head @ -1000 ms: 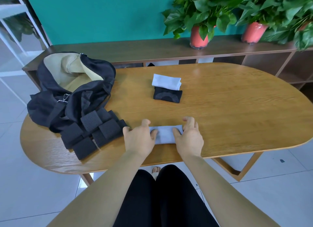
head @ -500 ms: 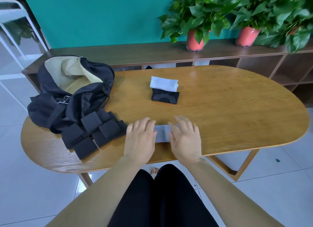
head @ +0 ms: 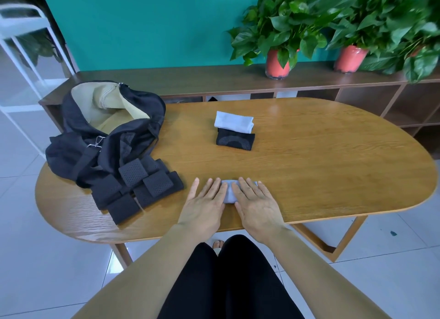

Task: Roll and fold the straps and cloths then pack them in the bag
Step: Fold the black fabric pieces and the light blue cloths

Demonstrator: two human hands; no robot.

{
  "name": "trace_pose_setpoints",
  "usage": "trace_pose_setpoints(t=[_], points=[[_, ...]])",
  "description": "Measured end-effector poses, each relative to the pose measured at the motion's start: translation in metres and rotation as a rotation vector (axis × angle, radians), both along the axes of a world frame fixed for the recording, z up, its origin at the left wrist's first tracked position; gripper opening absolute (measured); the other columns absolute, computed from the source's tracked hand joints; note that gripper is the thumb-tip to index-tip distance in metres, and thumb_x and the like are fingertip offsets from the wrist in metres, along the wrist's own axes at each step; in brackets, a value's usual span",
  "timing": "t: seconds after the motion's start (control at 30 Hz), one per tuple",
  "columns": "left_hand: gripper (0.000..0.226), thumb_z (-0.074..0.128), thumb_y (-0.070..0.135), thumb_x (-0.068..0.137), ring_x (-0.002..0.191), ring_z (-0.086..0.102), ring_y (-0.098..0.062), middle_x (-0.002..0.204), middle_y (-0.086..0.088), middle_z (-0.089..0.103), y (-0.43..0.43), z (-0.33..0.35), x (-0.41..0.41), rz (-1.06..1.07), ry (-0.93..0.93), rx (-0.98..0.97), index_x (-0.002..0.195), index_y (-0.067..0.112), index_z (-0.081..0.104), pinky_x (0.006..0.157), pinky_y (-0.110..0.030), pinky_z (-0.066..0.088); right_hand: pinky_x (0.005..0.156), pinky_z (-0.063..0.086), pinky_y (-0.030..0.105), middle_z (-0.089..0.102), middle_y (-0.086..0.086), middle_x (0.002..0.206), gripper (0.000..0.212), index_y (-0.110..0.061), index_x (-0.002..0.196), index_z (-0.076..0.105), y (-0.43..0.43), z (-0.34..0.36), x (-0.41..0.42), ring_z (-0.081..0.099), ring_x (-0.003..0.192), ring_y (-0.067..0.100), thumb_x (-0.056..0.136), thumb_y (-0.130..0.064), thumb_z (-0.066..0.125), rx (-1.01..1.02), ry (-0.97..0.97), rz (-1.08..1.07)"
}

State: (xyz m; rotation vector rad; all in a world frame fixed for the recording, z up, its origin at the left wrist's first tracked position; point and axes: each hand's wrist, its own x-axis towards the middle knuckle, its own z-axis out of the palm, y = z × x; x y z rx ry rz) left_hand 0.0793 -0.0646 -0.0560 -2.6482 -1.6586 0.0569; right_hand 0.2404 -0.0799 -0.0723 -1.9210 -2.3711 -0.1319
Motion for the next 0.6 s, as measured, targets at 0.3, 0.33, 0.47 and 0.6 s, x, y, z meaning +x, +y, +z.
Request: trace_pose_setpoints(t=[0.3, 0.33, 0.47, 0.6], points=[[0.041, 0.021, 0.034, 0.103, 0.128, 0.043, -0.019, 0.14, 0.004, 0.048, 0.036, 0.024, 0.011, 0.162, -0.163, 0.009, 0.14, 0.024, 0.037, 0.101, -0.044, 0.022, 0.108, 0.02, 0.037, 0.03, 0.004, 0.153, 0.046, -0.022, 0.143, 0.039, 0.028, 0.02, 0.009, 0.021, 0.141, 0.021, 0.101, -0.037, 0.031, 0.002, 0.301, -0.156], [0.036, 0.025, 0.033, 0.102, 0.116, 0.05, -0.021, 0.125, 0.004, 0.057, 0.041, 0.026, 0.012, 0.227, -0.195, 0.006, 0.131, 0.024, 0.044, 0.091, -0.04, 0.026, 0.102, 0.026, 0.037, 0.038, 0.004, 0.148, 0.044, -0.021, 0.14, 0.044, 0.03, 0.02, 0.011, 0.028, 0.135, 0.023, 0.099, -0.036, 0.035, 0.05, 0.32, -0.244], [0.017, 0.04, 0.032, 0.097, 0.089, 0.055, -0.021, 0.091, 0.003, 0.061, 0.058, 0.027, 0.019, 0.404, -0.267, -0.117, 0.091, 0.021, 0.051, 0.084, -0.038, 0.03, 0.087, 0.032, 0.036, 0.054, 0.003, 0.115, 0.035, -0.02, 0.115, 0.06, 0.041, 0.02, 0.015, 0.041, 0.108, 0.025, 0.093, -0.04, 0.042, 0.011, 0.332, -0.537], [0.015, 0.043, 0.032, 0.095, 0.086, 0.052, -0.019, 0.088, 0.004, 0.058, 0.077, 0.03, 0.025, 0.497, -0.222, -0.334, 0.095, 0.024, 0.055, 0.088, -0.036, 0.038, 0.086, 0.03, 0.036, 0.052, 0.001, 0.105, 0.025, -0.018, 0.092, 0.059, 0.053, 0.024, 0.015, 0.038, 0.104, 0.023, 0.09, -0.039, 0.045, -0.11, 0.398, -0.58]])
